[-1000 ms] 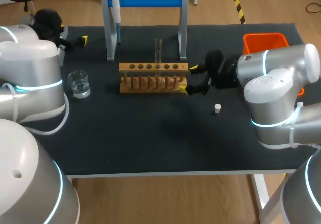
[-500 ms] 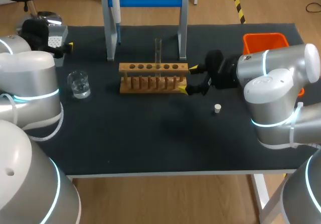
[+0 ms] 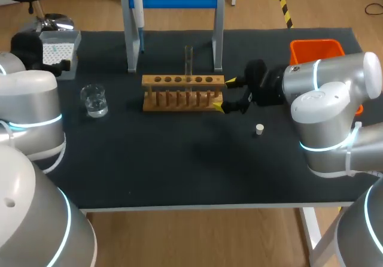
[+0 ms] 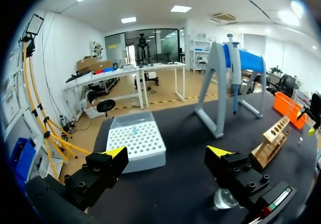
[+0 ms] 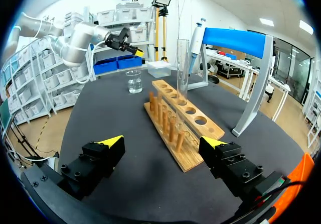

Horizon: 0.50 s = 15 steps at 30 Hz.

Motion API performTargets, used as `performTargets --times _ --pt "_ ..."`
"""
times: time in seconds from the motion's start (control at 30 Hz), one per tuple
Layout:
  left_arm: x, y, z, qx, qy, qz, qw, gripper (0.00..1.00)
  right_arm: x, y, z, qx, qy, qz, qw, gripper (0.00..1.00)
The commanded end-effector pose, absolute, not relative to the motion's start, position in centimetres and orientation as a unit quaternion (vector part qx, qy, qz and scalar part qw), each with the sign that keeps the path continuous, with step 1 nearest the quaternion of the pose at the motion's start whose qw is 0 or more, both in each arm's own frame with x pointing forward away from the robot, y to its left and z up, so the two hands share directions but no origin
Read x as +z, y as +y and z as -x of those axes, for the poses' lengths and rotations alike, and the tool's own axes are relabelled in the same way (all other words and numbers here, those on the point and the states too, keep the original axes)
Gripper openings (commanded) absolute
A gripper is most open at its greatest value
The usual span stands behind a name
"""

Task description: Invert the test tube, pick up the pipette, mount the tip to pipette, aspirate from beaker and dispense into the tube, eject the tip, return the pipette, and cap with the stopper.

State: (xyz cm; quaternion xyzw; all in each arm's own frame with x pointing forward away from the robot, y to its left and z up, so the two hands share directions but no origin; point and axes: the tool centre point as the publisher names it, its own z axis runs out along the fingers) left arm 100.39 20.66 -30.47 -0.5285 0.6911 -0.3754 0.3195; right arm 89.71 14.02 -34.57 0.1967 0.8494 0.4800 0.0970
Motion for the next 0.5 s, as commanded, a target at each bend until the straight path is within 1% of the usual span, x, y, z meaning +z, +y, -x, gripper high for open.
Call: performTargets --times 0.03,0.5 --pt "-31.1 21.6 -100.3 -0.377 0.685 0.533 0.322 1.0 -34.5 14.0 -89.7 0.48 0.849 -0.197 0.097 1.0" --pt "-31.8 22.6 -101.7 -0.381 0.682 0.535 0.322 1.0 -34.5 14.0 -89.7 0.48 0.849 -0.197 0.097 1.0"
